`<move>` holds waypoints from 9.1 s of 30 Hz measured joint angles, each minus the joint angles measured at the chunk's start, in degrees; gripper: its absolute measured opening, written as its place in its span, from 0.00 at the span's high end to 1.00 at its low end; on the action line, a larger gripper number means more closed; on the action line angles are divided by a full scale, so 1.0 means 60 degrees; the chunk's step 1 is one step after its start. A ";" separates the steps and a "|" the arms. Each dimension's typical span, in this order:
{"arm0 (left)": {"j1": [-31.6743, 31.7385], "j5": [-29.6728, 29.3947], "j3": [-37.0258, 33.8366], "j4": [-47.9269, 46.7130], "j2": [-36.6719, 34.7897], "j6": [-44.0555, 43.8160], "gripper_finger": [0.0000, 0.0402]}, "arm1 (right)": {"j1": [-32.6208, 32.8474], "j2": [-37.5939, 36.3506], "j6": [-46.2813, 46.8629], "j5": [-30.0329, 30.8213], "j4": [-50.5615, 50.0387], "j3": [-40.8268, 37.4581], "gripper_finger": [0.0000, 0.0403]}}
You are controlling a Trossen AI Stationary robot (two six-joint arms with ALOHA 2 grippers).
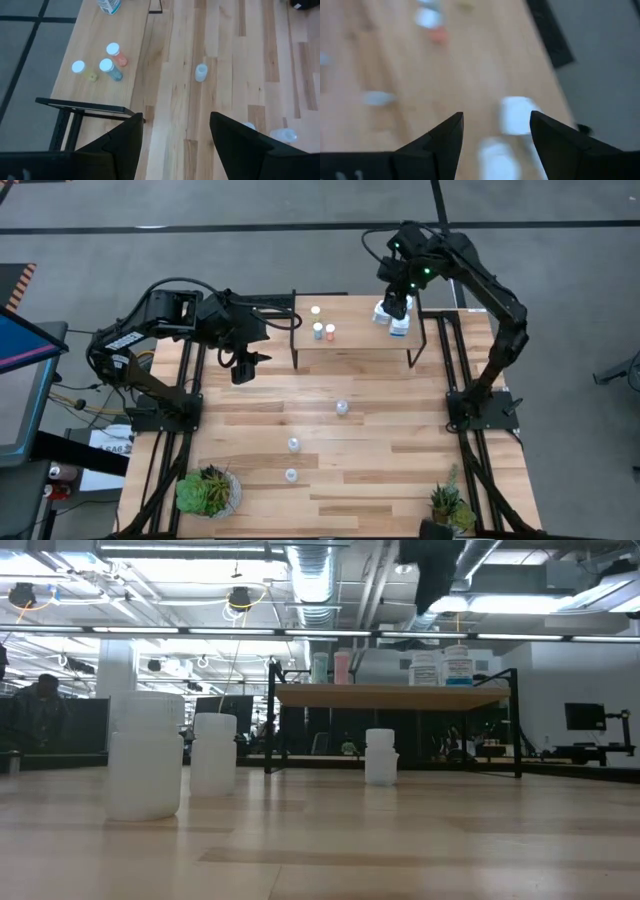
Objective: Pick and place medicine bottles onto shelf by color
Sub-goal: Align the white pill bottle with the other white pill bottles on the shelf, then put the top transparent pill bottle on the shelf
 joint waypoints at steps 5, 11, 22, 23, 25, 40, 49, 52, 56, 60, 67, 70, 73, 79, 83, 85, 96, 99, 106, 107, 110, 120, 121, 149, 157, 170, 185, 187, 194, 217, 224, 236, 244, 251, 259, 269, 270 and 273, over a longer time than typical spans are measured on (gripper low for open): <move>0.0000 -0.0009 -0.0082 0.0291 0.0130 -0.0498 0.46 | 0.0864 -0.0736 -0.0063 -0.0771 -0.0493 -0.0004 0.38; 0.0191 -0.1368 -0.0351 0.2162 0.1204 -0.0238 0.46 | 0.1207 -0.1753 0.1058 -0.0767 -0.0854 -0.0011 0.38; 0.1050 -0.1092 -0.0361 0.5073 0.2869 0.1329 0.46 | 0.2074 -0.3587 0.3038 -0.0415 -0.0861 -0.0008 0.38; 0.1077 -0.0979 -0.0361 0.4953 0.2832 0.1275 0.46 | 0.2196 -0.3653 0.3187 -0.0320 -0.0857 -0.0008 0.38; 0.1076 -0.0778 -0.0334 0.4446 0.2727 0.1061 0.46 | 0.2468 -0.3726 0.3372 -0.0167 -0.0836 -0.0071 0.38; -0.0088 -0.0209 -0.0852 -0.0066 0.2044 -0.0699 0.46 | 0.4692 -0.5420 0.3943 0.0990 0.4048 -0.7855 0.44; -0.0280 -0.0237 -0.0849 0.0407 0.2040 -0.0727 0.46 | 0.4435 -0.4330 0.5008 0.4588 0.8977 -0.8742 0.54; -0.0255 -0.0249 -0.0849 0.0427 0.2040 -0.0560 0.46 | 0.3959 -0.3326 0.4903 0.4683 0.8592 -0.7646 0.59; -0.0255 -0.0248 -0.0845 0.0448 0.2040 -0.0508 0.46 | 0.3158 -0.1894 0.4893 0.4730 0.7170 -0.6072 0.64; -0.0255 -0.0248 -0.0845 0.0452 0.2040 -0.0367 0.46 | 0.2553 -0.0481 0.4861 0.4721 0.5128 -0.4373 0.69; -0.0255 -0.0245 -0.0841 0.0465 0.2040 -0.0248 0.46 | 0.2047 0.1451 0.3942 0.4726 0.2818 -0.2243 0.75; -0.0255 -0.0245 -0.0841 0.0466 0.2040 -0.0251 0.46 | 0.1991 0.1946 0.3629 0.4728 0.2168 -0.1648 0.75; -0.0255 -0.0244 -0.0841 0.0474 0.2040 -0.0251 0.46 | 0.1897 0.2293 0.3192 0.4773 0.1643 -0.1266 0.76; -0.0255 -0.0244 -0.0841 0.0492 0.2040 -0.0255 0.46 | 0.1738 0.2586 0.2862 0.5950 0.1061 -0.1115 0.76; -0.0255 -0.0244 -0.0841 0.0506 0.2040 -0.0258 0.46 | 0.1619 0.2579 0.2668 0.5961 0.0763 -0.1111 0.76; -0.0255 -0.0244 -0.0841 0.0505 0.2040 -0.0258 0.46 | 0.1619 0.2593 0.2649 0.5957 0.0447 -0.1111 0.76; -0.0255 -0.0241 -0.0841 0.0579 0.2044 -0.0280 0.46 | 0.1634 0.2590 0.2648 0.5961 -0.0685 -0.1115 0.82; -0.0255 -0.0243 -0.0841 0.0577 0.2044 -0.0324 0.46 | 0.1634 0.2590 0.2648 0.5961 -0.0882 -0.1115 0.85; -0.0255 -0.0240 -0.0841 0.0572 0.2044 -0.0408 0.46 | 0.1627 0.2590 0.2648 0.5959 -0.0855 -0.1115 0.86; -0.0255 -0.0240 -0.0841 0.0572 0.2044 -0.0435 0.46 | 0.1627 0.2590 0.2648 0.5961 -0.0855 -0.1115 0.86; -0.0255 -0.0239 -0.0841 0.0572 0.2044 -0.0513 0.46 | 0.1595 0.2586 0.2644 0.5957 -0.0854 -0.1115 0.86; -0.0254 -0.0238 -0.0841 0.0567 0.2044 -0.0535 0.46 | 0.1496 0.2583 0.2221 0.5954 -0.0850 -0.1115 0.86; -0.0254 -0.0237 -0.0841 0.0568 0.2044 -0.0535 0.46 | 0.1499 0.2583 0.2167 0.5950 -0.0857 -0.1115 0.86; -0.0251 -0.0241 -0.0841 0.0565 0.2047 -0.0353 0.46 | 0.1506 -0.1497 0.1581 0.4070 0.1780 -0.3315 0.97; -0.0253 -0.0243 -0.0841 0.0567 0.2047 -0.0367 0.46 | 0.1535 0.0075 0.1249 0.4053 0.1832 -0.3315 0.94; -0.0253 -0.0240 -0.0840 0.0652 0.2047 -0.0428 0.46 | 0.1315 0.0520 0.1322 0.4902 0.0820 -0.3315 0.97; -0.0251 -0.0240 -0.0839 0.0648 0.2047 -0.0427 0.46 | 0.1253 0.0401 0.1543 0.4952 0.0283 -0.3277 0.96; -0.0252 -0.0240 -0.0838 0.0648 0.2047 -0.0426 0.46 | 0.1383 0.0404 0.1541 0.4935 0.0466 -0.3044 0.96; -0.0252 -0.0240 -0.0838 0.0638 0.2047 -0.0476 0.46 | 0.2157 -0.0005 0.1395 0.2828 0.0473 -0.1735 0.95; -0.1267 0.0273 -0.0838 -0.0459 0.2047 -0.1388 0.46 | 0.7266 -0.6279 0.6883 0.0158 0.5607 -0.8831 0.69; -0.2160 0.0817 -0.0838 -0.0954 0.2047 -0.1714 0.46 | 0.8090 -0.4416 0.6467 0.0162 0.6878 -0.8918 0.41; -0.3228 0.1530 -0.0838 -0.1280 0.1763 -0.0948 0.46 | 0.7595 -0.0878 0.7229 0.0205 0.7468 -0.8922 0.29; -0.3273 0.0175 -0.0831 -0.1144 0.0318 -0.1672 0.46 | 0.7127 0.0238 0.7436 0.0514 0.7187 -0.8209 0.29; -0.3461 -0.0455 -0.0831 -0.1144 -0.0429 -0.2043 0.46 | 0.6985 0.0258 0.7478 0.1756 0.7157 -0.7803 0.29; -0.3720 -0.1056 -0.0831 -0.1155 -0.0996 -0.2109 0.46 | 0.6958 0.0258 0.7537 0.2237 0.7427 -0.7803 0.29; -0.3814 -0.1195 -0.0834 -0.1148 -0.1122 -0.2502 0.46 | 0.6821 0.0258 0.9572 0.3506 0.7398 -0.7803 0.29; -0.3814 -0.1195 -0.0834 -0.1149 -0.1115 -0.2502 0.46 | 0.6833 0.0272 0.9591 0.3506 0.7398 -0.7803 0.29; -0.3814 -0.1175 -0.0838 -0.1144 -0.1086 -0.2519 0.46 | 0.6840 0.0612 0.9687 0.3520 0.7349 -0.7811 0.29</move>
